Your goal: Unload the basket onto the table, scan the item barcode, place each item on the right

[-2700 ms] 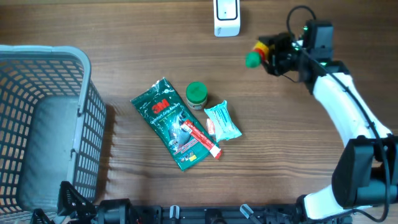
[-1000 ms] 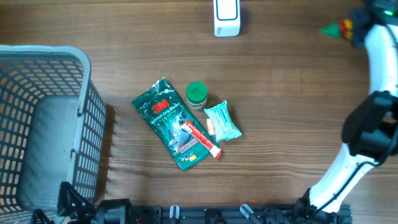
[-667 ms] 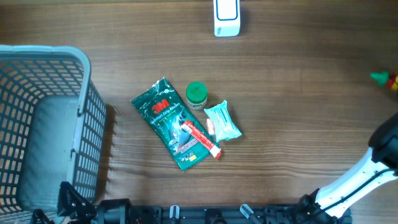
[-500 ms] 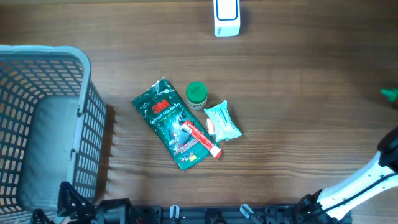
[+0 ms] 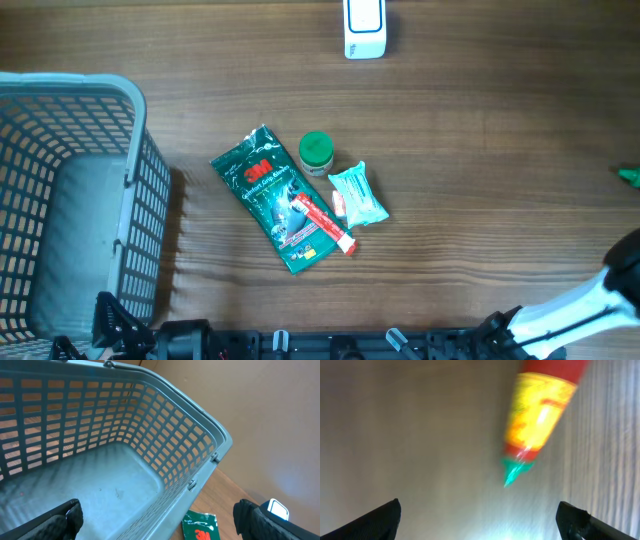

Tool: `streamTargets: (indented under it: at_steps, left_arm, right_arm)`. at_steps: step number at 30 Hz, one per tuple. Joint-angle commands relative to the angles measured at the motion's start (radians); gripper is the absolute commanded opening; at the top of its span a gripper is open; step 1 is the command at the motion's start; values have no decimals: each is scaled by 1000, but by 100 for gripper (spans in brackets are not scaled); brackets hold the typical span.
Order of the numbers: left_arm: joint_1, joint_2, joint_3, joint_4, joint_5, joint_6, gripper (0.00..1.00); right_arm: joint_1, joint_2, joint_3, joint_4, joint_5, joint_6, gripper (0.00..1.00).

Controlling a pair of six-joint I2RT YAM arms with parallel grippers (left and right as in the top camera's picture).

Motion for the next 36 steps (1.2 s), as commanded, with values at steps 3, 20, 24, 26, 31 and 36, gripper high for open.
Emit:
streamTargets:
  at_steps: [3,20,24,26,31,36]
  left_arm:
    - [3,-8,-18,-24,9,-7,100]
    - [3,-7,-18,-24,9,-7,100]
    - [3,-8,-18,-24,9,-7,100]
    - [3,-8,-18,-24,9,-7,100]
    - [3,-7,-18,-24,9,-7,100]
    - [3,-8,-18,-24,9,-7,100]
  right_arm:
    - [158,-320,40,-146,-282,57,100]
    - [785,-471,18,-303,-291,189,100]
    - [899,-471,18,-317,-206,195,100]
    - [958,-468,18,-317,-125,192,100]
    - [1102,-446,2,-333,81,186,100]
    - [1201,-361,-2,-319,106,187,100]
